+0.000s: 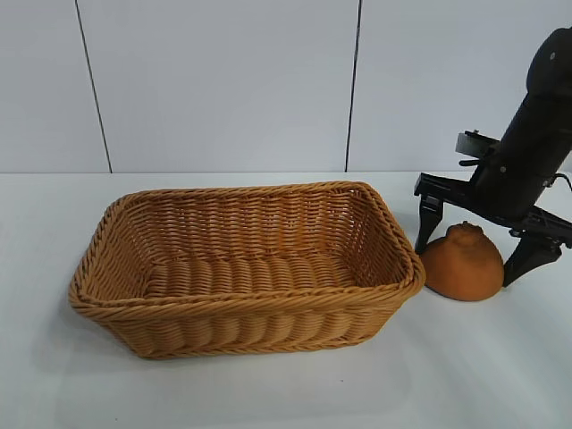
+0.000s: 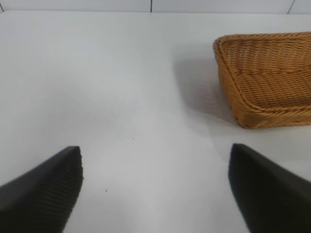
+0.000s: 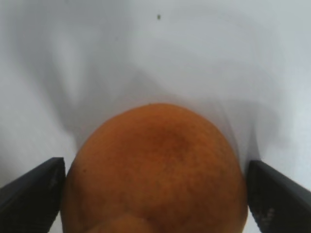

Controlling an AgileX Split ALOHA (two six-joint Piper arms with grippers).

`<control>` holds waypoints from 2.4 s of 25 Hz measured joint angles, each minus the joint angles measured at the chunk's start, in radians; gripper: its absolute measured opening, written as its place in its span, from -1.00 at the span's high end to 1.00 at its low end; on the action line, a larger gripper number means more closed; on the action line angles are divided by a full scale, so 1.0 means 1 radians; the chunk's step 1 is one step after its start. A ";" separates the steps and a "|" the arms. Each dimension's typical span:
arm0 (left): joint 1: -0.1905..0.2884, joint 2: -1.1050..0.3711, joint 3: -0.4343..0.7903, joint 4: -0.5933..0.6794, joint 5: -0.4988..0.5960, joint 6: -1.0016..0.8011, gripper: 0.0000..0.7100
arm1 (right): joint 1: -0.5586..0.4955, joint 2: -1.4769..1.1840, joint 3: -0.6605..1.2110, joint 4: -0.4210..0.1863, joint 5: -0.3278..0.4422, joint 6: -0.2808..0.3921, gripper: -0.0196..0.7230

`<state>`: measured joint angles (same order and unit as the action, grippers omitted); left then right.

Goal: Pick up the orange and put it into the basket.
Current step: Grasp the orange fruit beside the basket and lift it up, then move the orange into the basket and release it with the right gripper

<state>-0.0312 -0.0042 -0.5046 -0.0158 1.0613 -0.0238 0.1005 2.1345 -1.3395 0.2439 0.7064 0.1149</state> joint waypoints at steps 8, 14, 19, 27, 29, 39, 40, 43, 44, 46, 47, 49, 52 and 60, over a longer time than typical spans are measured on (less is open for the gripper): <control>0.000 0.000 0.000 0.000 0.000 0.000 -0.66 | -0.002 -0.039 -0.002 0.000 0.043 -0.001 0.77; 0.000 0.000 0.000 0.000 0.000 0.000 -0.66 | -0.001 -0.150 0.000 -0.006 0.050 -0.010 0.77; 0.000 0.000 0.000 0.000 0.000 0.000 -0.66 | -0.001 -0.237 0.000 -0.006 0.091 -0.016 0.77; 0.000 0.000 0.000 0.000 0.000 0.000 -0.66 | 0.044 -0.324 0.000 -0.006 0.116 -0.035 0.77; 0.000 0.000 0.000 0.000 0.000 0.000 -0.66 | 0.087 -0.334 0.000 -0.005 0.116 -0.038 0.77; 0.000 0.000 0.000 0.000 0.000 0.000 -0.66 | 0.365 -0.335 0.000 0.066 0.015 -0.034 0.77; 0.000 0.000 0.000 0.000 0.000 0.000 -0.66 | 0.389 -0.334 0.000 0.071 -0.006 -0.027 0.77; 0.000 0.000 0.000 0.000 0.000 0.000 -0.66 | 0.447 -0.319 0.000 0.079 -0.068 -0.007 0.77; 0.000 0.000 0.000 0.000 0.000 0.000 -0.66 | 0.464 -0.308 0.000 0.081 -0.090 -0.006 0.77; 0.000 0.000 0.000 0.000 0.000 0.000 -0.66 | 0.490 -0.286 0.000 0.088 -0.135 -0.004 0.77; 0.000 0.000 0.000 0.000 0.000 0.000 -0.66 | 0.501 -0.272 0.000 0.092 -0.160 -0.004 0.77; 0.000 0.000 0.000 0.000 0.000 0.000 -0.66 | 0.515 -0.241 0.000 0.097 -0.197 -0.004 0.77; 0.000 0.000 0.000 0.000 0.000 0.000 -0.66 | 0.524 -0.188 0.000 0.107 -0.216 -0.004 0.77; 0.000 0.000 0.000 0.000 0.001 0.000 -0.66 | 0.526 -0.112 0.001 0.110 -0.217 -0.004 0.73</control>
<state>-0.0312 -0.0042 -0.5046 -0.0158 1.0623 -0.0238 0.6261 2.0228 -1.3384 0.3542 0.4899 0.1112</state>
